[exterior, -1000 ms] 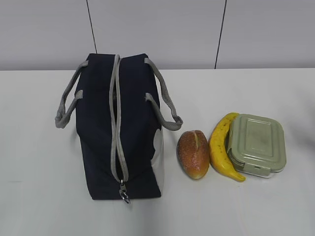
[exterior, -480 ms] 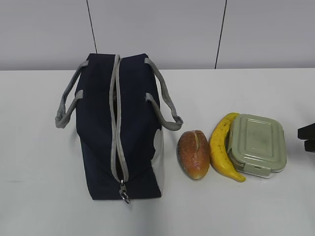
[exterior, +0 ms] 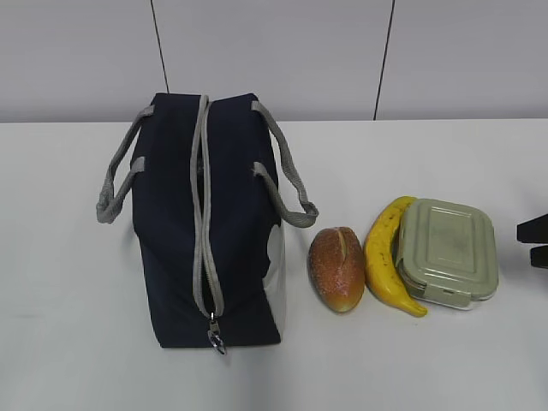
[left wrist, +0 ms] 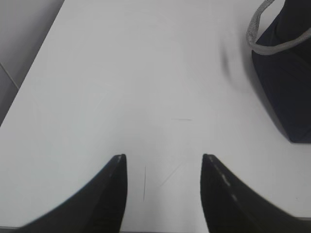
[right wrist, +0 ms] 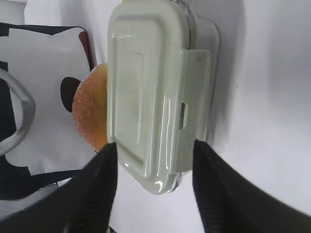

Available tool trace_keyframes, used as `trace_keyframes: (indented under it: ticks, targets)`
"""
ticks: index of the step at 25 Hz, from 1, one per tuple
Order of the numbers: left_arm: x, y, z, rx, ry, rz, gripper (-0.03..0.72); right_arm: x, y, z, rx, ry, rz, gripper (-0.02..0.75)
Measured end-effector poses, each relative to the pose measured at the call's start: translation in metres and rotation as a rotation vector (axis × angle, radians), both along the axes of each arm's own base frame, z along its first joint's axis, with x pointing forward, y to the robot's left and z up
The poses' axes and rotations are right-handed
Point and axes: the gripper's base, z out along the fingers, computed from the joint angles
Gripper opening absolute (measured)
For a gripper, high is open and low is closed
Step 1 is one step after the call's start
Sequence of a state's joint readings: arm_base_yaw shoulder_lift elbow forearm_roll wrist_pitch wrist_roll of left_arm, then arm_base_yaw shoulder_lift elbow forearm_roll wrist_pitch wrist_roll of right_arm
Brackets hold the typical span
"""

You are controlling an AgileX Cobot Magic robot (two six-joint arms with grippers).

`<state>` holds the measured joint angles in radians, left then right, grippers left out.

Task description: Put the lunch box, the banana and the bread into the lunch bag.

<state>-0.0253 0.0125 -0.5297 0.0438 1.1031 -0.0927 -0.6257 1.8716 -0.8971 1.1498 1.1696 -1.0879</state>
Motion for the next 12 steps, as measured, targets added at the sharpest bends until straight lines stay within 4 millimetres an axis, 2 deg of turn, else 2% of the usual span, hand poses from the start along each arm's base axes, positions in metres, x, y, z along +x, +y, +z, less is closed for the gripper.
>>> trace_keyframes:
  ticks: [4, 6, 12]
  targets:
    - [0.0, 0.0, 0.0, 0.0, 0.0, 0.0, 0.371, 0.0, 0.0, 0.0, 0.004, 0.006, -0.004, 0.551]
    - [0.0, 0.0, 0.0, 0.0, 0.0, 0.0, 0.371, 0.001, 0.001, -0.002, 0.008, 0.012, -0.001, 0.594]
    - [0.0, 0.0, 0.0, 0.0, 0.0, 0.0, 0.371, 0.004, 0.004, -0.023, 0.048, 0.061, 0.006, 0.611]
